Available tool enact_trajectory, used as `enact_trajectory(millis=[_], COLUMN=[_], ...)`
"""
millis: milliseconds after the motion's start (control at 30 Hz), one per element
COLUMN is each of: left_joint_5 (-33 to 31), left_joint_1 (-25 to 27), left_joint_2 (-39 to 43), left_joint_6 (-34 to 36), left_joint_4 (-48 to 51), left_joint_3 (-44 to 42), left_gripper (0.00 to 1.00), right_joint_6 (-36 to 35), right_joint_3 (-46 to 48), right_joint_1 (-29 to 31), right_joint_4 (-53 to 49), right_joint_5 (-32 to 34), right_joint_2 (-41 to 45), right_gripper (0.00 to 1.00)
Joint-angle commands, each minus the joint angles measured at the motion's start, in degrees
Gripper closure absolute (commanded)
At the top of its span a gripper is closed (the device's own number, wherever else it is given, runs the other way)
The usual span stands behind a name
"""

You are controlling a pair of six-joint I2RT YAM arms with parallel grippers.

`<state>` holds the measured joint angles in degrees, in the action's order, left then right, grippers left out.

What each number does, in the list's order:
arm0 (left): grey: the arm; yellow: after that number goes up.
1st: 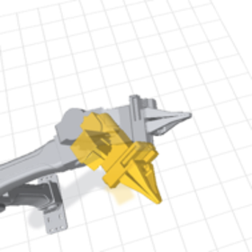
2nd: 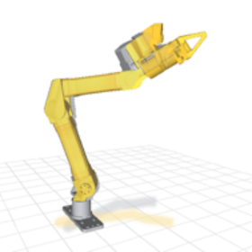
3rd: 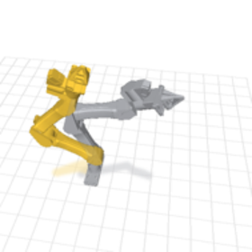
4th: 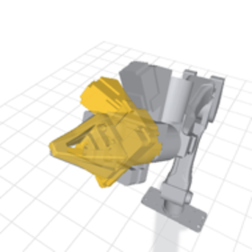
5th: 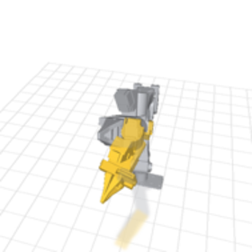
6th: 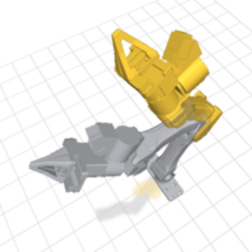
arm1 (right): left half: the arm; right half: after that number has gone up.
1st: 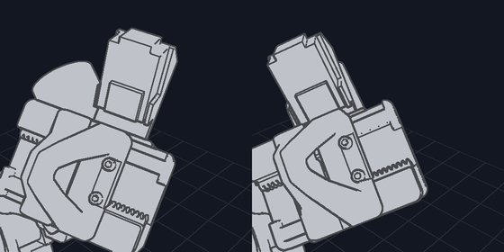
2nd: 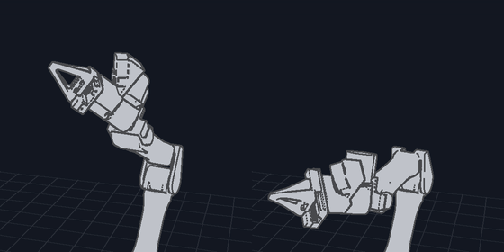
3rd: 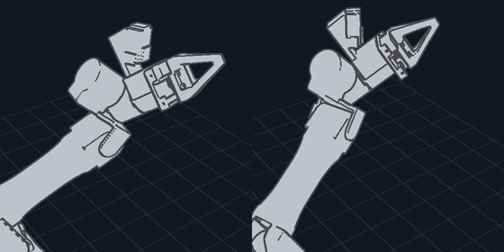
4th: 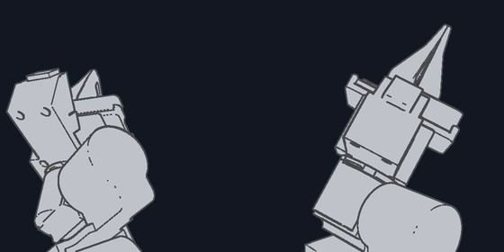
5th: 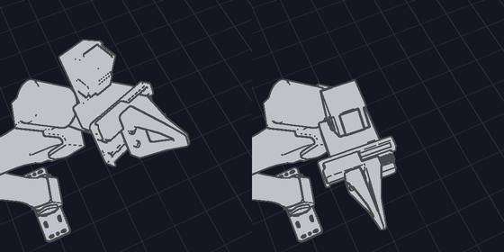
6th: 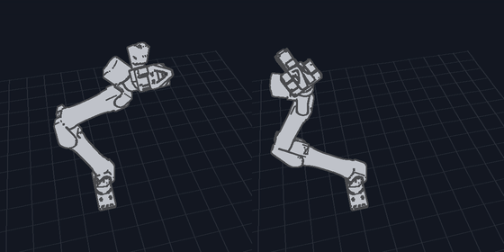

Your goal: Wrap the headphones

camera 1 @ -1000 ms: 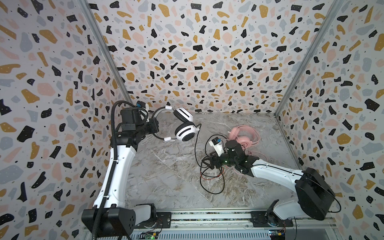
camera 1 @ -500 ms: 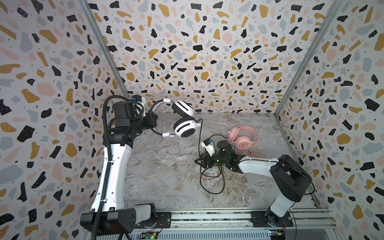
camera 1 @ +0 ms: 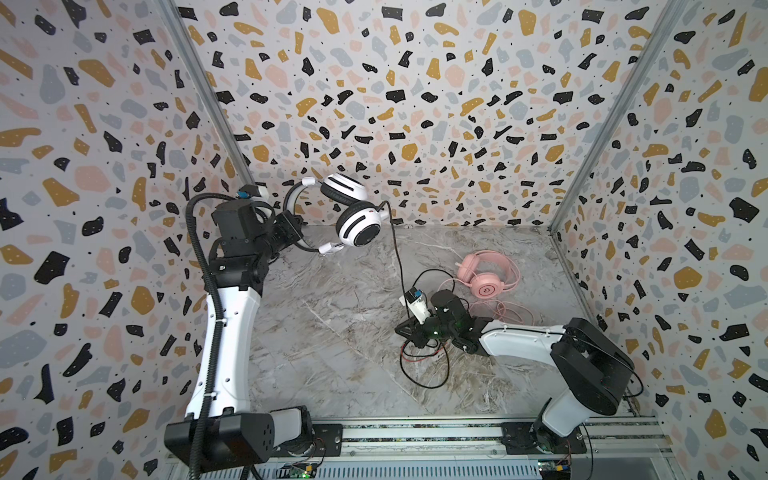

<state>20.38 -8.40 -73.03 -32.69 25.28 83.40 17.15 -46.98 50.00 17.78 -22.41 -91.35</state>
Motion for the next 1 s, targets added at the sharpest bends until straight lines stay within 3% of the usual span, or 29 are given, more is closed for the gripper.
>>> enact_trajectory(millis=[0, 167, 300, 633, 767, 967], left_joint_5=[-6.2, -17.4, -21.2, -16.3, -11.3, -3.7], left_joint_1=[-0.8, -0.9, -0.8, 0.6, 0.6, 0.6], left_joint_2=[2.1, 5.7, 4.6, 4.6, 4.5, 4.7], left_joint_6=[-8.7, -16.0, -16.8, -15.0, -11.0, -1.4], left_joint_4=[-9.6, -17.0, -14.6, -14.7, -13.7, -9.0], left_joint_3=[-2.6, -10.3, -10.0, -13.1, -12.3, -11.8], left_gripper=[1.00, 1.00, 1.00, 1.00, 1.00, 1.00], right_joint_6=[-3.5, -7.4, -10.3, -17.6, -16.7, -12.5], right_joint_3=[-3.1, -9.4, -16.9, -36.5, -36.5, -33.4], right_joint_1=[2.7, 7.9, 11.5, 12.3, 9.8, 1.1], right_joint_4=[-10.3, -23.4, -34.0, -47.2, -46.7, -44.5], right_joint_5=[8.1, 19.3, 26.9, 31.4, 31.2, 27.5], right_joint_2=[4.8, 7.6, 8.1, 3.0, 1.9, 4.2], right_gripper=[0.87, 0.91, 0.91, 0.91, 0.91, 0.92])
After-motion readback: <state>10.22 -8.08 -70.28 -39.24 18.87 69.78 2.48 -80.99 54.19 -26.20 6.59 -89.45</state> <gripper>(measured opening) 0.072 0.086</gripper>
